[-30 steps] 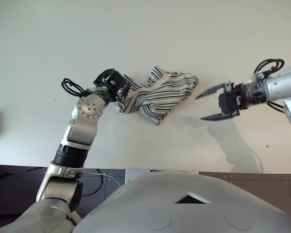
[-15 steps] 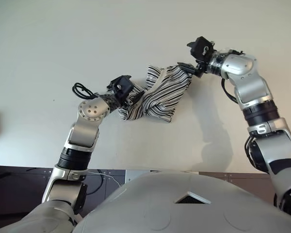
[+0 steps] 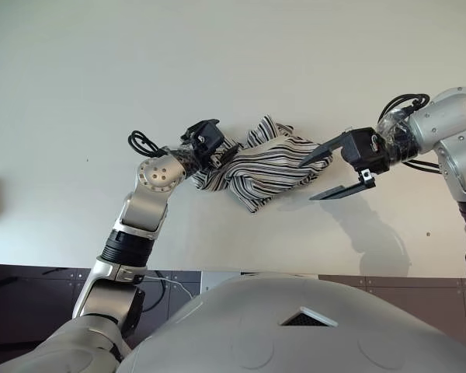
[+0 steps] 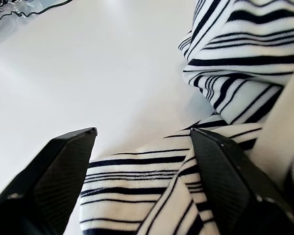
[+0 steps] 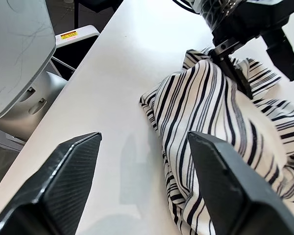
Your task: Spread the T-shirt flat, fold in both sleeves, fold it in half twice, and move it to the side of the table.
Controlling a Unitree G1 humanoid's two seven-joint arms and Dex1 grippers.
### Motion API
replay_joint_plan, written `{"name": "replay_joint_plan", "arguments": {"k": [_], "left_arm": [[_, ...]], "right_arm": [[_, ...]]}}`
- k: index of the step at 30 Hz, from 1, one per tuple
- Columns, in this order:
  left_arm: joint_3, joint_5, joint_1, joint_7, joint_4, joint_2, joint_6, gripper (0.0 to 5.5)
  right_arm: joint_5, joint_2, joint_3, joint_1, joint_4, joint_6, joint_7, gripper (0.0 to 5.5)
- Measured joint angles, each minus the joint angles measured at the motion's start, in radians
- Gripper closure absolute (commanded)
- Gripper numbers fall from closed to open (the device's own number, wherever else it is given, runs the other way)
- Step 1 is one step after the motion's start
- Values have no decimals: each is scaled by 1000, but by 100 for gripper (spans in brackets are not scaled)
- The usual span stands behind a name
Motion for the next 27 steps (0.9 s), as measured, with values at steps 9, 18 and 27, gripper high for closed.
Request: {"name": "replay_joint_plan", "arguments": {"k": [9,18,27], "left_arm": [[37,-56,1,-57,-70,0,34,196],[33,-60,2,-77,-69,1,46,196],[47,-45,33,-16,-46,-17,37,196]], "right_arm": [[-232,259,-47,-215,559,-120,-492,225],[-149,186,-12,-92,411,-130,-226,225],[-29,110,10,66,15,30,-126,225]]}}
